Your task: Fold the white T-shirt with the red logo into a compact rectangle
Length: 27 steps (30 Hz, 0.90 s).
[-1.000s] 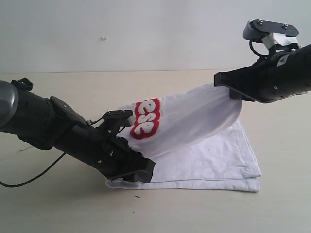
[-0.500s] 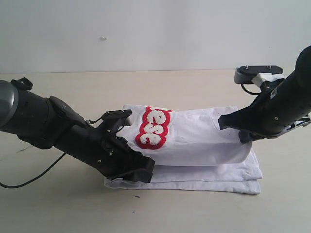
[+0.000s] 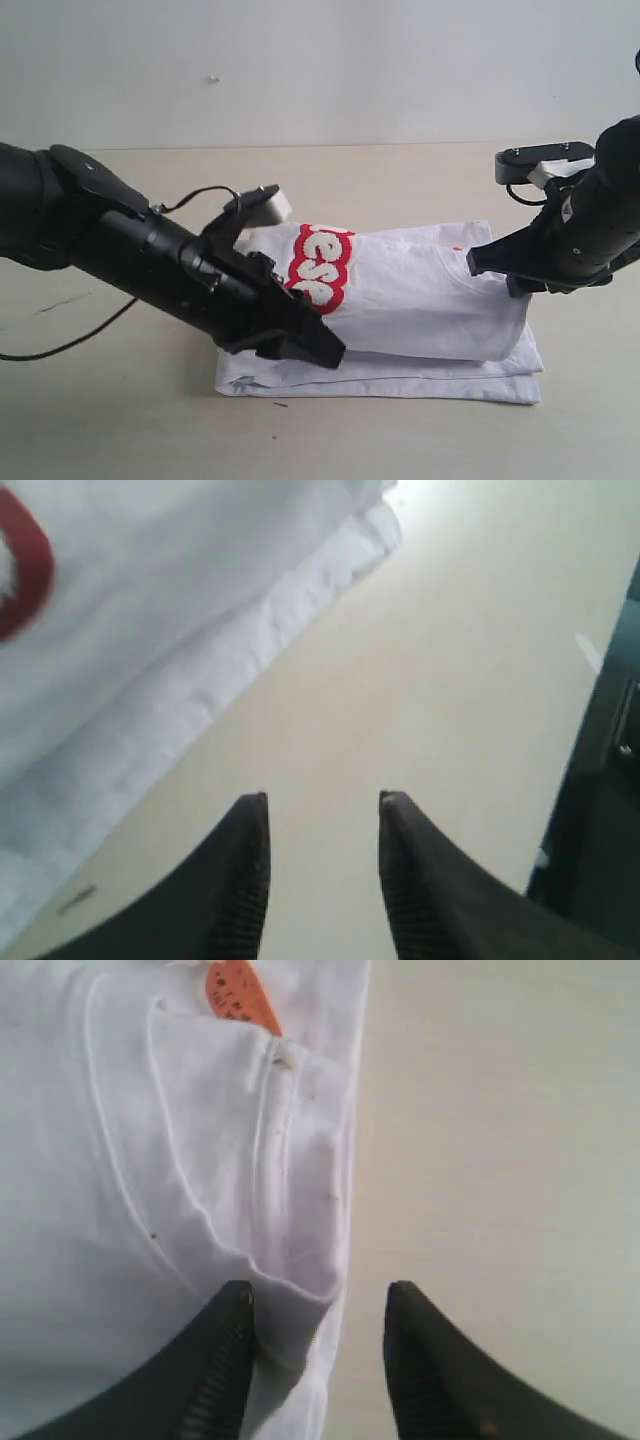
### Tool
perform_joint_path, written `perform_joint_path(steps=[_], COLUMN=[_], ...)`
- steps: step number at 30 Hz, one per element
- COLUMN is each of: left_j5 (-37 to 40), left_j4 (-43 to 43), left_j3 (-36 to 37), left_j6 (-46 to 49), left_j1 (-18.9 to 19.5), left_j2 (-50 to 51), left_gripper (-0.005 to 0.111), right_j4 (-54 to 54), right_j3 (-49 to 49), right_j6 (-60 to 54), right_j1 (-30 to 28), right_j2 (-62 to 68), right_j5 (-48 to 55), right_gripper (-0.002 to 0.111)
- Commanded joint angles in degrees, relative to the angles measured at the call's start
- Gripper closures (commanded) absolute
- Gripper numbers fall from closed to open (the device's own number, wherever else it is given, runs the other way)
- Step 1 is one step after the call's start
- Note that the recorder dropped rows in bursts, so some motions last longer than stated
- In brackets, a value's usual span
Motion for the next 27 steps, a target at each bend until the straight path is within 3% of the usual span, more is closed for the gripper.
perform_joint_path(steps=[1, 9, 15, 19, 27], left_j5=[-12.85, -20.26, -18.96, -16.76, -15.45], left_j4=[0.43, 0.85, 0.23, 0.23, -0.13], left_j3=[0.11, 0.11, 0.11, 0.11, 0.11], left_j6=[0.84, 4.25, 5.33, 5.33, 5.47], left_j1=[-0.15, -0.15, -0.15, -0.15, -0.15], left_j2=[-3.28, 2.62, 6.73, 9.20, 9.76], left_gripper=[0.069, 0.069, 0.069, 0.069, 0.069], right_j4=[-4.47, -0.52, 15.66, 18.98, 19.54], right_j3=[-0.39, -0.39, -0.39, -0.39, -0.39], right_j6=[5.30, 6.08, -12.67, -16.87, -19.36], right_j1=[-0.23, -0.11, 0.15, 0.15, 0.15], right_j2=[-0.30, -4.56, -2.59, 0.29, 8.58], right_j5=[-1.55, -9.04, -11.08, -12.73, -14.78], right_gripper=[0.070, 0.077, 0.096, 0.108, 0.108])
